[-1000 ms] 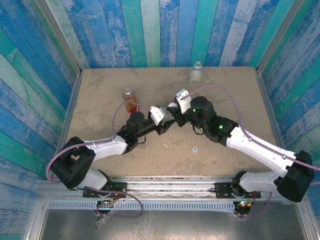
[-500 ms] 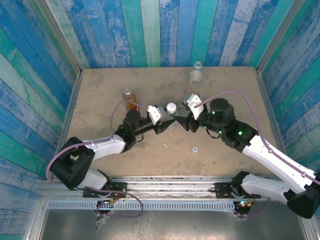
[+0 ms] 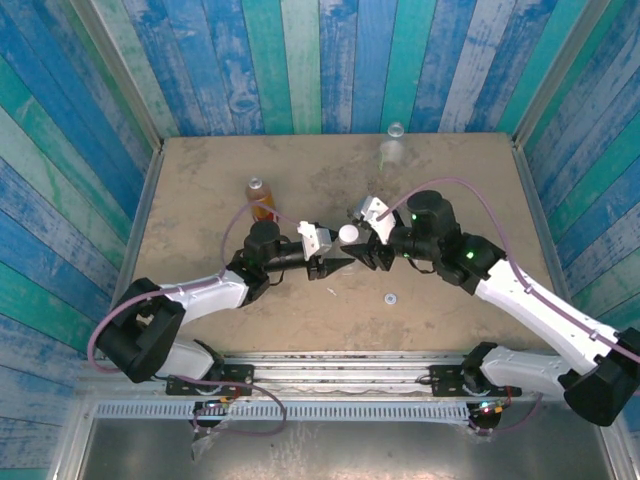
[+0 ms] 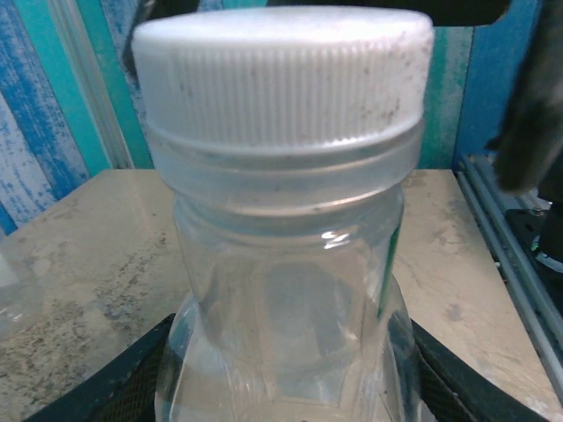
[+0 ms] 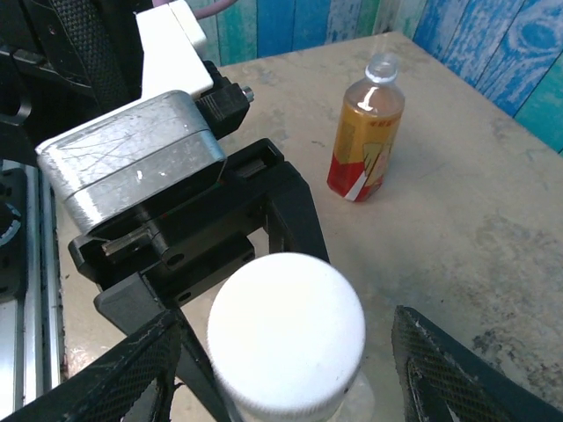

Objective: Screw on the bottle caps

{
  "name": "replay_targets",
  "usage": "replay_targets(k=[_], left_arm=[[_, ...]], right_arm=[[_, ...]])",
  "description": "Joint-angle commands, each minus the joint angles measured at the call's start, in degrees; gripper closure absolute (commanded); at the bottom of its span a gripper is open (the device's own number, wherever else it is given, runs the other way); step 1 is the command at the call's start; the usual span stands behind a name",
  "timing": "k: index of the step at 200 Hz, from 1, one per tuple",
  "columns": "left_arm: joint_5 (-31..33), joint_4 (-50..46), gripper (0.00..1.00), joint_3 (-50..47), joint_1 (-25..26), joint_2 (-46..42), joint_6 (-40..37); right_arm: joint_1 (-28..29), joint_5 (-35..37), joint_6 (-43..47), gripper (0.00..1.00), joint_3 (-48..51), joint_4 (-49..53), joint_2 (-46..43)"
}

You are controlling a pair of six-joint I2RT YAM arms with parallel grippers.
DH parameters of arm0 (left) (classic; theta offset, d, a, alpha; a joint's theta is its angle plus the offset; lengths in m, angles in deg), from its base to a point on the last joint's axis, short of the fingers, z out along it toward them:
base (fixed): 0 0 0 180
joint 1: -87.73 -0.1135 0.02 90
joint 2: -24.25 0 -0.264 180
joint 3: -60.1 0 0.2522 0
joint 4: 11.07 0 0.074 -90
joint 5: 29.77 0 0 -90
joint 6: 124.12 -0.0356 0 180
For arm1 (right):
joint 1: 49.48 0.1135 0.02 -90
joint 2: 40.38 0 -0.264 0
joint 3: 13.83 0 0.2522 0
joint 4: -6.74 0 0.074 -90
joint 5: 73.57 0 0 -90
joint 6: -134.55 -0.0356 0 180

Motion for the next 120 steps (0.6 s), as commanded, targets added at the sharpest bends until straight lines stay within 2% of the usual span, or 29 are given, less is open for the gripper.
replay_targets(k=[1, 35, 55, 80, 102, 108, 120], left_arm=[[-3.89, -1.29, 0.56, 1.64, -0.13, -1.92, -0.98], [-4.73, -2.15, 0.55, 2.33, -0.16, -1.32, -0.93], [-4.31, -2.32, 0.51, 2.46, -0.16, -0.99, -0.84], [-0.44, -0.85, 0.29, 1.40, -0.17, -1.64, 0.12], [7.09, 2.60, 0.00, -1.21, -0.17, -3.22, 2.67], [10.11, 4.31, 0.05, -2.31, -0.15, -3.81, 3.89], [16.47, 6.93, 0.06, -5.07, -0.16, -5.45, 6.69]], right_arm=[[-0.25, -1.66, 0.05, 0.38, -1.67, 0.82, 0.80], [-0.21, -2.34, -0.26, 0.55, -2.00, 0.69, 1.69], [-0.21, -2.32, -0.07, 0.64, -1.78, 0.64, 1.88], [-0.21, 0.68, -0.99, 0.69, -1.16, -0.23, 1.96], [-1.18, 4.99, -4.06, 0.74, 0.80, -4.58, 2.60], [-1.79, 6.12, -5.26, 0.73, 1.09, -5.77, 3.12], [-3.29, 8.34, -7.99, 0.73, 1.49, -8.93, 4.58]])
